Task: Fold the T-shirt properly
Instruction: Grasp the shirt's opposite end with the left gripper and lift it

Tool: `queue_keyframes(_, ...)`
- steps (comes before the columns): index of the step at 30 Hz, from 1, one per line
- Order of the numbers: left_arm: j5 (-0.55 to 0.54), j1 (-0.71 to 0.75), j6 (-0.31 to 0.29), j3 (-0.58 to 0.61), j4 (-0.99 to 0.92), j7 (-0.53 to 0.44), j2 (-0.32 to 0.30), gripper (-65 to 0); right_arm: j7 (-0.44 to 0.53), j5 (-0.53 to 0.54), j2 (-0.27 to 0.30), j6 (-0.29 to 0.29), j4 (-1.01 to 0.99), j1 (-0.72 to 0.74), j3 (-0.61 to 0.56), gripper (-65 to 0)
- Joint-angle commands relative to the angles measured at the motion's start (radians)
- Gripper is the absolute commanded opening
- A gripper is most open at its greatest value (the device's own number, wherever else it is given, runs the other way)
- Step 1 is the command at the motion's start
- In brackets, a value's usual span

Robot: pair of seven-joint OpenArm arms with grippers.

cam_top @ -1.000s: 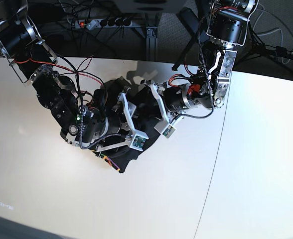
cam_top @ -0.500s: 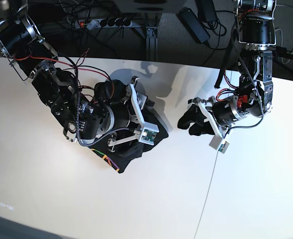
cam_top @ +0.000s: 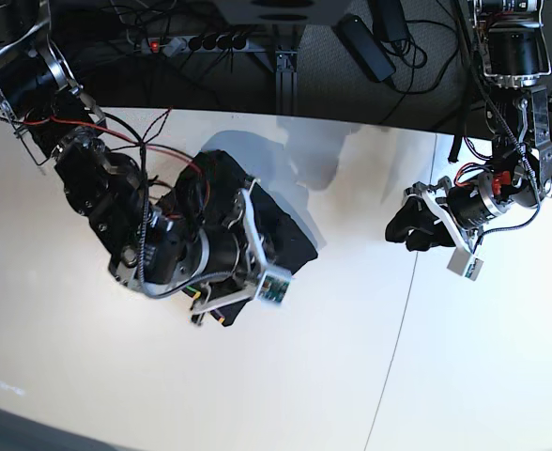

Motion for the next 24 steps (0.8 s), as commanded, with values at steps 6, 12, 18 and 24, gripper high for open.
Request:
queue_keyframes(6, -0.021, -0.013, -0.008, -0.004, 0.018, -0.002, -0.011, -31.1, 0.019, -0.014, 0.044, 0.051, -0.032, 0.081, 0.116, -65.0)
queue_keyframes(12, -0.036, -0.014, -0.014, -0.004, 0.018, 0.004, -0.011, -31.1, -0.002, -0.015, 0.076, 0.052, -0.138, 0.063, 0.116, -65.0)
queue_keyframes(18, -0.043, -0.014, -0.014, -0.004, 0.018, 0.005, -0.011, -31.1, 0.025, 0.040, 0.063, 0.056, -0.205, 0.053, 0.110, -65.0)
queue_keyframes(24, -0.043, -0.014, -0.014, -0.004, 0.018, 0.015, -0.011, -31.1, 0.072, 0.043, -0.040, 0.056, -0.257, 0.056, 0.110, -65.0)
